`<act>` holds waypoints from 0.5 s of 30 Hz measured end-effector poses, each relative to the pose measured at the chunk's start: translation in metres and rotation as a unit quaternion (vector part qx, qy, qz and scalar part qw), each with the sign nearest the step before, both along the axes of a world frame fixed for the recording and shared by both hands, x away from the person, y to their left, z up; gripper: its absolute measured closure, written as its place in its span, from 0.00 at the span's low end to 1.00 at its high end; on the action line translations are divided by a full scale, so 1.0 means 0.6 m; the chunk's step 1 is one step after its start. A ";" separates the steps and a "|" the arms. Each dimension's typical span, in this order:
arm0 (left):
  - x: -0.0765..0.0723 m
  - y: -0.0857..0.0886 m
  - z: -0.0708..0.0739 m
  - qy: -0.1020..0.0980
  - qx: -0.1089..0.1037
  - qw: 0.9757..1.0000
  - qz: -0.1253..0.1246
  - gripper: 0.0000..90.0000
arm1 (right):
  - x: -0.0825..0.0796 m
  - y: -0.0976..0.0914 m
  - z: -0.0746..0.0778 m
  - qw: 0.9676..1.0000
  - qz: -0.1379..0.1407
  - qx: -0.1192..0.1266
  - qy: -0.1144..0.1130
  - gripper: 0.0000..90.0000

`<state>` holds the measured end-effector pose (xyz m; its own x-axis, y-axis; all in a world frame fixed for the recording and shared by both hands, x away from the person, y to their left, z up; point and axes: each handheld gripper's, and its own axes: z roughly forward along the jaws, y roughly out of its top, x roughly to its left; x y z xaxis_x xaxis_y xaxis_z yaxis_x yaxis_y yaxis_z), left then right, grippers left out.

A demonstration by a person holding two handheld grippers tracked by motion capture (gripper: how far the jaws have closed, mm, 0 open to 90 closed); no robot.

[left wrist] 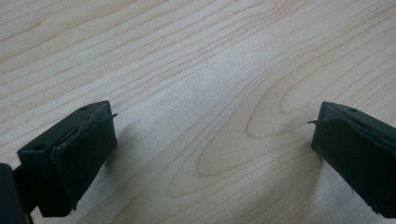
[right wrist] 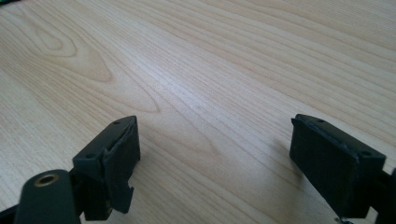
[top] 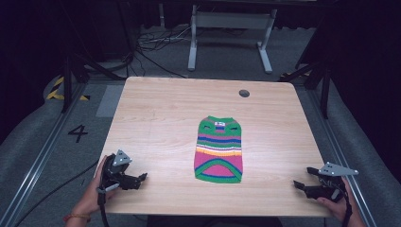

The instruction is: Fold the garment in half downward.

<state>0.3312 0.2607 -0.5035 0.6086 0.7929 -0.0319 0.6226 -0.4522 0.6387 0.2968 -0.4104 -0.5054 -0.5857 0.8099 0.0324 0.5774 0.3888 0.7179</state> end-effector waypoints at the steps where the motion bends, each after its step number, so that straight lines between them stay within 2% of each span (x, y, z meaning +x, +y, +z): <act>1: -0.001 0.000 0.000 0.000 0.000 1.000 0.001 0.00 | 0.000 0.000 0.000 1.000 0.000 0.000 0.000 0.18; 4: -0.005 0.003 0.000 0.003 -0.003 1.000 -0.001 0.01 | 0.000 0.000 0.000 1.000 0.000 0.000 0.000 0.18; 6: -0.005 0.005 0.000 -0.004 0.002 1.000 -0.004 0.00 | 0.000 0.000 0.000 1.000 0.000 -0.001 0.000 0.18; 9: -0.004 0.005 0.000 -0.004 0.002 1.000 -0.005 0.00 | 0.000 0.001 0.000 1.000 -0.004 -0.002 0.000 0.18; 14: -0.001 0.007 0.000 -0.001 0.001 1.000 -0.017 0.00 | 0.002 0.003 0.000 1.000 -0.007 -0.003 0.001 0.17; 15: 0.001 0.005 0.001 0.006 0.003 1.000 -0.015 0.00 | 0.002 0.003 0.000 1.000 -0.006 -0.004 0.000 0.18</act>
